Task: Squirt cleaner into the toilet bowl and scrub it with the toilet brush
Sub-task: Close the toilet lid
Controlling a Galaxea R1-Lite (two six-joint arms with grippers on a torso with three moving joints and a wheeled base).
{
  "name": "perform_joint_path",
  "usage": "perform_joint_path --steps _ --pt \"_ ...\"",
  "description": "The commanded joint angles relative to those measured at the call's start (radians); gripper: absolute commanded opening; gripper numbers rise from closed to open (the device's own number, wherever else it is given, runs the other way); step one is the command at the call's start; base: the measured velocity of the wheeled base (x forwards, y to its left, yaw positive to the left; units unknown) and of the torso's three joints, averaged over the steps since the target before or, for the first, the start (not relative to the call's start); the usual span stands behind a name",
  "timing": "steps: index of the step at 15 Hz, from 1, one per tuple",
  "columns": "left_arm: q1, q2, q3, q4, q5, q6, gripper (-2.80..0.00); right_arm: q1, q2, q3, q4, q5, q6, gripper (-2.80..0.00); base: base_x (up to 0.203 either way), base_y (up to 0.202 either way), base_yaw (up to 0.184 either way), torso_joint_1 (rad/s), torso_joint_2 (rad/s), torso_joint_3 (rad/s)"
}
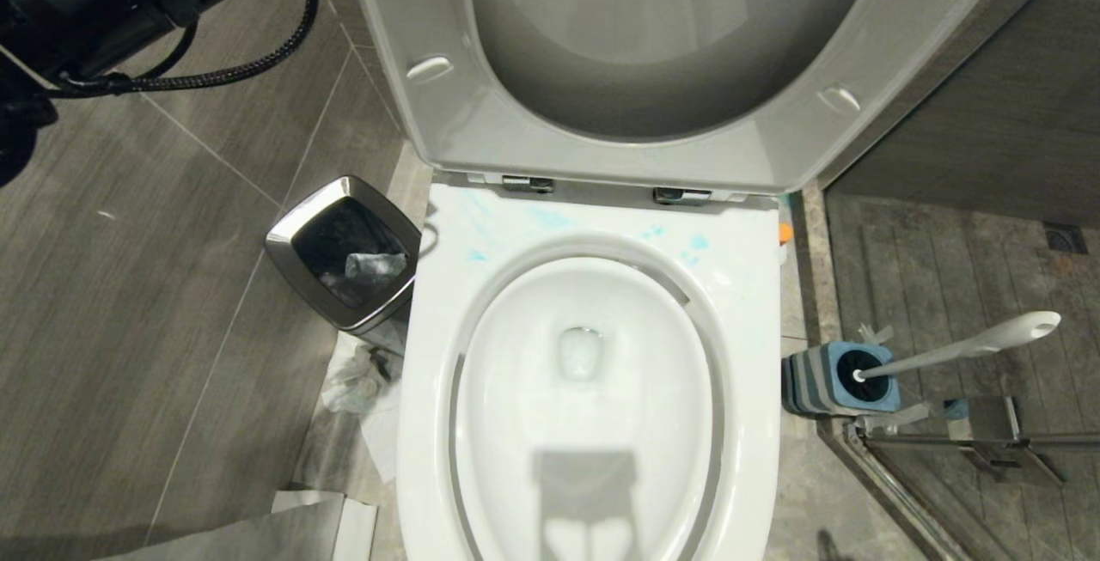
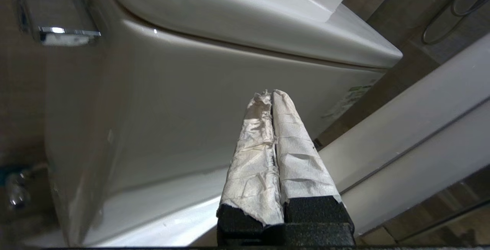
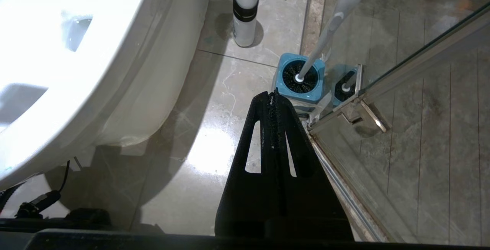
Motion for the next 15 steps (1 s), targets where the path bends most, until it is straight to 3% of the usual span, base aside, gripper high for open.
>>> perform_joint_path --steps 1,3,11,13,15 --pt "0.001 -0.065 0.014 0.048 -0.002 -0.031 -2.80 0.000 0.002 0.025 -0.001 0.000 0.000 -2.80 0.000 0.000 0.000 0.000 0.00 0.000" --pt "0.001 -0.110 0.016 0.122 -0.002 -0.045 -2.80 0.000 0.000 0.025 -0.001 0.000 0.000 -2.80 0.000 0.000 0.000 0.000 0.00 0.000" --pt "0.000 -0.241 0.177 0.183 -0.036 -0.090 -2.80 0.000 0.002 0.025 -0.001 0.000 0.000 -2.80 0.000 0.000 0.000 0.000 0.00 0.000" --pt "-0.001 -0.303 0.213 0.293 -0.098 -0.130 -2.80 0.000 0.002 0.025 -0.001 0.000 0.000 -2.80 0.000 0.000 0.000 0.000 0.00 0.000" --pt "0.001 -0.345 0.212 0.441 -0.117 -0.124 -2.80 0.000 0.002 0.025 -0.001 0.000 0.000 -2.80 0.000 0.000 0.000 0.000 0.00 0.000"
